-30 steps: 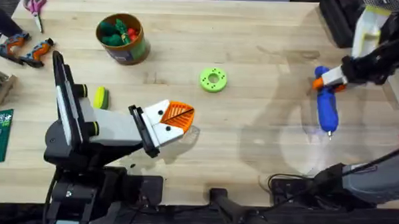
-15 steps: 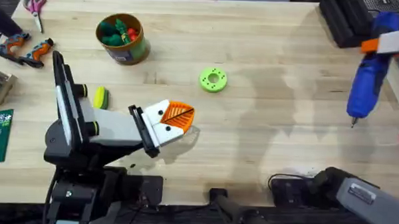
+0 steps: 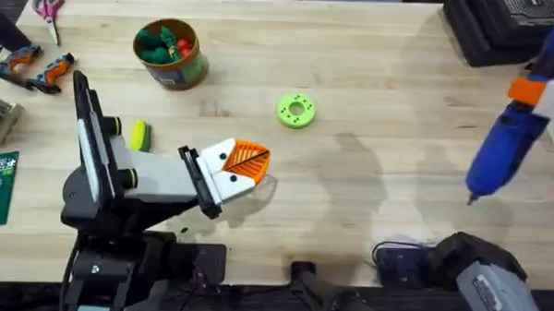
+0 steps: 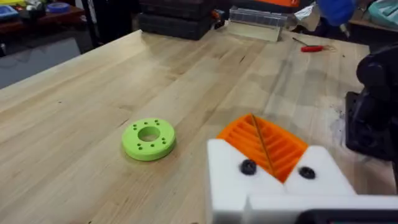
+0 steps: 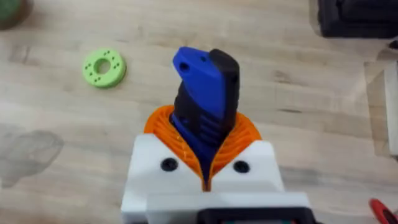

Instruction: Pick up the gripper from the table and insert it into the empty holder that is missing its gripper. Then pick up a screw, insert it into the mounting hole, and use the screwdriver to tighten it. Finally, clean up the table by picking up the vegetable and placing it into the bucket.

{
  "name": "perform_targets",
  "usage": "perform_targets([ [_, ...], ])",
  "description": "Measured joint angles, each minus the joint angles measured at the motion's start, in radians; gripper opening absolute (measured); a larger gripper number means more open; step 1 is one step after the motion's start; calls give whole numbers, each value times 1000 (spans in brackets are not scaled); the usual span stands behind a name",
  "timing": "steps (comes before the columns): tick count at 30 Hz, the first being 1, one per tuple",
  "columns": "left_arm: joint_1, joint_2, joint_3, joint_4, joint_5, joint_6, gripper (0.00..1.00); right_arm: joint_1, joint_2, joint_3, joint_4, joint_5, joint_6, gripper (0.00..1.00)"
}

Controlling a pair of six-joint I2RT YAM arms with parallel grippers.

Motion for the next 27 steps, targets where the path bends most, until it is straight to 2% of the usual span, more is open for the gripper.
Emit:
perform_targets([
  [4, 0, 0, 0, 0, 0, 0, 4, 0, -95, -192, 203, -41, 55, 28],
  [8, 0, 0, 0, 0, 0, 0, 4, 0, -85, -345, 486, -184, 112, 28],
  [13, 0, 0, 0, 0, 0, 0, 4, 54, -30, -405, 755, -399, 185, 28],
  [19, 0, 0, 0, 0, 0, 0, 4, 246, -3, -406, 912, -545, 218, 28],
  [27, 0, 0, 0, 0, 0, 0, 4, 521, 104, -406, 1207, -594, 275, 28],
])
